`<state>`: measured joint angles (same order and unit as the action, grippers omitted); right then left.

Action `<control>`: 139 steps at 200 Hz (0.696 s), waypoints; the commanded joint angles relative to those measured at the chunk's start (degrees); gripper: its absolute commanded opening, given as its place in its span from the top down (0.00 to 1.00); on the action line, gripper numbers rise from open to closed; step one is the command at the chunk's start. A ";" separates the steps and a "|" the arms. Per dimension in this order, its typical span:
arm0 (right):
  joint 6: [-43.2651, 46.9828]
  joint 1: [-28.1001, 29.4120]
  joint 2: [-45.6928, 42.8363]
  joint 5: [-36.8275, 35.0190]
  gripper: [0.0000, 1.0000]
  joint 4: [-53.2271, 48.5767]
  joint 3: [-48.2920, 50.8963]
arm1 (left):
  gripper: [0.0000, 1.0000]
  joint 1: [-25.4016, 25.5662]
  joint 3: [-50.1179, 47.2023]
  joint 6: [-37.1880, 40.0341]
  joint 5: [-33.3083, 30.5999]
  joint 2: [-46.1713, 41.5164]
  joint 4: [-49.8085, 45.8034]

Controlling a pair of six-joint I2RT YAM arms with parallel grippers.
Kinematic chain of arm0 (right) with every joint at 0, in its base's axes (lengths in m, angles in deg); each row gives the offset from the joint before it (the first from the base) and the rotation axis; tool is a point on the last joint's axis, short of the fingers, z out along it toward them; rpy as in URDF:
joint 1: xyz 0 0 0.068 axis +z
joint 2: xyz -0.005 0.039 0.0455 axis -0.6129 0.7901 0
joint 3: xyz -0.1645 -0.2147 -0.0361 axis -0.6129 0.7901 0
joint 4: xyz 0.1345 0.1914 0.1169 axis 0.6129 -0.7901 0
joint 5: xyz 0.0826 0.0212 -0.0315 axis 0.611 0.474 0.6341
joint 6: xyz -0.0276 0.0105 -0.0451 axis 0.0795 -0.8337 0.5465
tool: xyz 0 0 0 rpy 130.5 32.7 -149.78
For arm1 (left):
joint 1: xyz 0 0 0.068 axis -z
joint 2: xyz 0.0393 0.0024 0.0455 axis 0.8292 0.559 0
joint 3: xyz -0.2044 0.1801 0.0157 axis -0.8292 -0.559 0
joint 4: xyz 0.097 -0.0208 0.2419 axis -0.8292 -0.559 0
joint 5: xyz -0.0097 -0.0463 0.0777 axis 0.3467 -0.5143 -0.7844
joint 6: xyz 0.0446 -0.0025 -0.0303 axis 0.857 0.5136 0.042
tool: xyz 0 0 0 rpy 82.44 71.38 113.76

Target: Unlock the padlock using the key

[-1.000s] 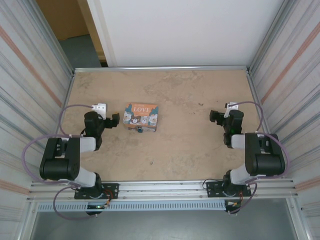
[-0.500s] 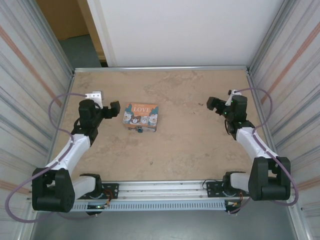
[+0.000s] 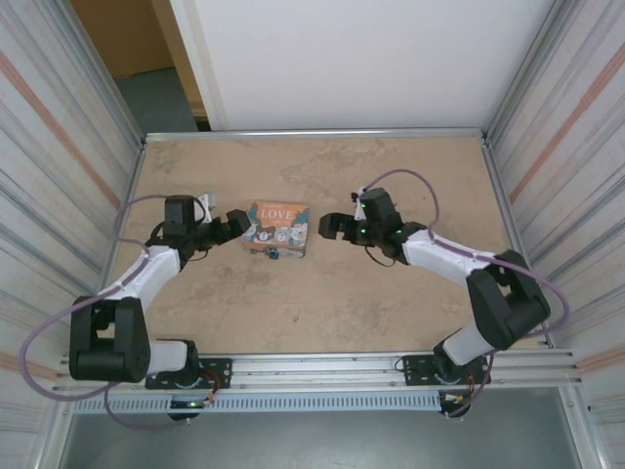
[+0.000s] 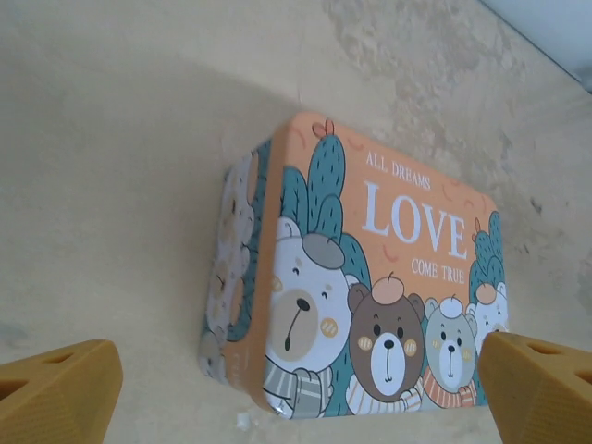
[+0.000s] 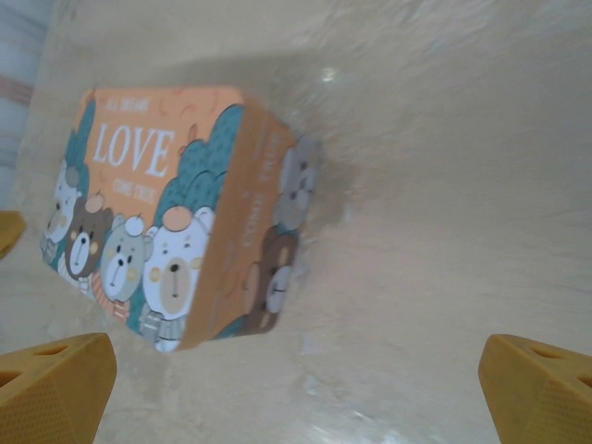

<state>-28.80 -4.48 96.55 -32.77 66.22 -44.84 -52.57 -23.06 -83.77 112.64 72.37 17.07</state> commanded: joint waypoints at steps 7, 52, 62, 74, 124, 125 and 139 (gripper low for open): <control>-4.03 3.13 6.33 2.06 0.01 2.21 -5.41 | 0.01 0.65 2.13 -2.52 6.42 3.76 2.08; -6.77 4.54 12.47 6.30 0.07 6.92 -8.74 | 0.01 3.24 5.43 -1.46 8.89 8.93 2.23; -7.19 4.55 13.14 6.77 0.08 7.35 -9.02 | 0.01 4.03 6.35 -1.16 9.05 9.73 2.08; -7.33 4.48 13.74 7.71 0.10 7.41 -9.28 | 0.01 5.08 7.36 -0.89 8.94 10.78 1.96; -6.56 3.98 12.60 7.38 0.17 5.29 -8.25 | 0.01 10.78 12.56 0.36 8.17 15.30 0.88; -6.55 3.96 12.54 7.36 0.18 5.29 -8.16 | 0.01 10.83 12.66 0.38 8.14 15.42 0.92; -6.62 3.45 11.51 7.04 0.21 5.22 -6.98 | 0.01 12.72 13.89 0.34 7.78 16.75 1.04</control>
<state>-34.48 -0.90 109.82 -26.50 71.51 -52.42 -43.20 -12.22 -84.58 117.95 87.39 18.23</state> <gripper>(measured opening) 0.810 0.988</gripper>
